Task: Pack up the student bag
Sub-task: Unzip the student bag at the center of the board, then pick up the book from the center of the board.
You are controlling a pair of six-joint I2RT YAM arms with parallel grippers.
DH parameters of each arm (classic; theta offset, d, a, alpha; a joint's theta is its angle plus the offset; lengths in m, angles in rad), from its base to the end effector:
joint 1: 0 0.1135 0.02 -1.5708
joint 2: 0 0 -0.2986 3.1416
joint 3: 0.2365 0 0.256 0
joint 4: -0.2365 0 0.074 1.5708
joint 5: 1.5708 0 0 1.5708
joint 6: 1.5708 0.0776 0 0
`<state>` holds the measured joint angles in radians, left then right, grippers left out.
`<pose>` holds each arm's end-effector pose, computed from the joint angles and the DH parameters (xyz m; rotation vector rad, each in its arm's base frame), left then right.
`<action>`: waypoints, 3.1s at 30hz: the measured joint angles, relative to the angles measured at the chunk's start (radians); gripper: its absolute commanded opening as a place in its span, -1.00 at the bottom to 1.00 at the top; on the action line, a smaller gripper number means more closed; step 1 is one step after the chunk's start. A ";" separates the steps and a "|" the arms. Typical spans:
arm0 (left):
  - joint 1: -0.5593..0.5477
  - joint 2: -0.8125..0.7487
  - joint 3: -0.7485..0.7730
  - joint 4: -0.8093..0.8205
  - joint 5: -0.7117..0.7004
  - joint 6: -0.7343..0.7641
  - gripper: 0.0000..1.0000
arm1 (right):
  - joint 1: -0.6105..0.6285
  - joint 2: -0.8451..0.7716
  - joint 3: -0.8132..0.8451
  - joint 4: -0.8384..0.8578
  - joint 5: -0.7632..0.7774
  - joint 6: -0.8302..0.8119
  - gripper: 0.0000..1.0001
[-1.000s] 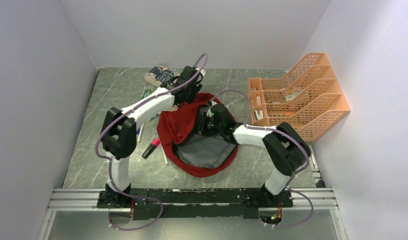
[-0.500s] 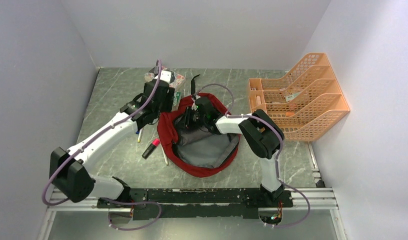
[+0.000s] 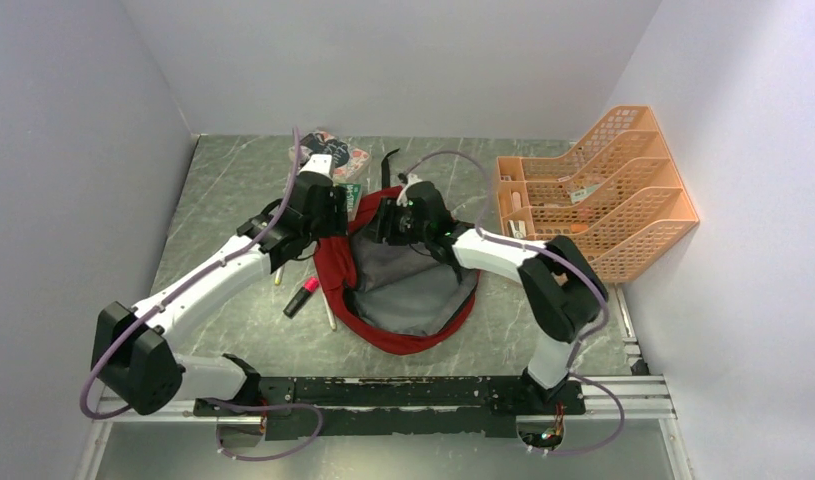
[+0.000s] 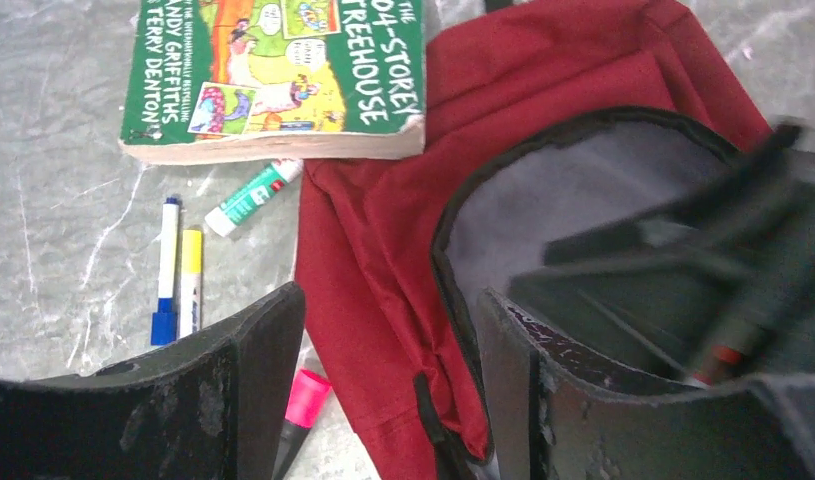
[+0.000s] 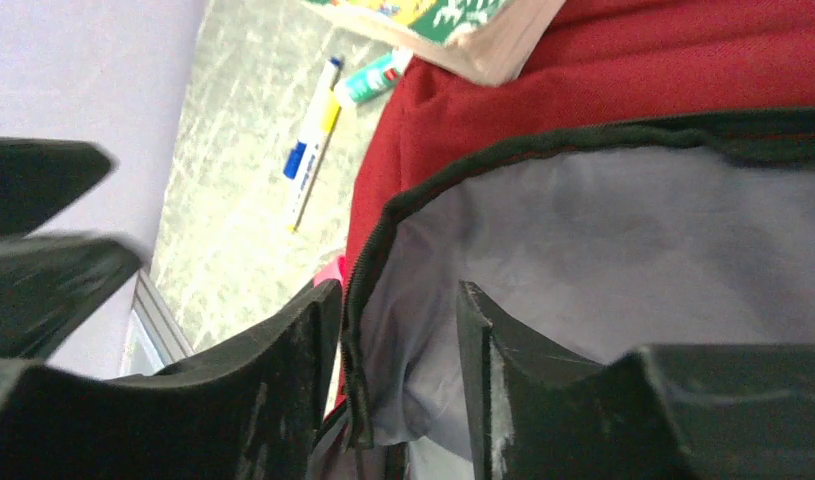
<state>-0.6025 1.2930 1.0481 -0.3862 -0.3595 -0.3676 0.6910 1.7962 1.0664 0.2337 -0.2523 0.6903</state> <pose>0.2729 -0.1546 0.3120 0.0550 2.1598 -0.1635 0.3293 0.2975 0.2123 -0.1698 2.2371 1.0678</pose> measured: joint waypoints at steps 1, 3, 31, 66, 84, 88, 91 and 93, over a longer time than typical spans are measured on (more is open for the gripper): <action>0.010 0.013 0.005 -0.004 0.003 -0.013 0.41 | -0.005 -0.019 -0.005 -0.004 0.010 -0.004 0.13; 0.042 0.031 0.016 -0.006 0.012 -0.028 0.44 | -0.016 -0.065 -0.006 -0.024 0.045 -0.014 0.20; 0.510 0.539 0.135 0.346 0.323 -0.057 0.16 | -0.100 0.524 0.689 -0.287 0.068 0.092 0.46; 0.513 0.645 0.178 0.349 0.335 -0.048 -0.13 | -0.098 0.714 0.837 -0.182 -0.109 0.402 -0.02; 0.514 0.581 0.197 0.300 0.427 -0.055 0.20 | -0.086 0.604 0.732 -0.164 -0.069 0.261 -0.89; 0.520 0.484 0.222 0.293 0.479 -0.046 0.27 | -0.082 0.503 0.689 -0.207 -0.030 0.139 -0.99; 0.523 0.414 0.234 0.309 0.525 -0.034 0.31 | -0.087 0.429 0.659 -0.224 -0.020 0.048 -1.00; 0.523 0.381 0.234 0.320 0.542 -0.024 0.35 | -0.091 0.404 0.658 -0.232 -0.024 0.000 -1.00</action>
<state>-0.0799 1.6745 1.2819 -0.0666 0.1825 -0.3916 0.6003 2.2002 1.7248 0.0013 -0.2760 0.6903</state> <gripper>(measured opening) 0.653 0.297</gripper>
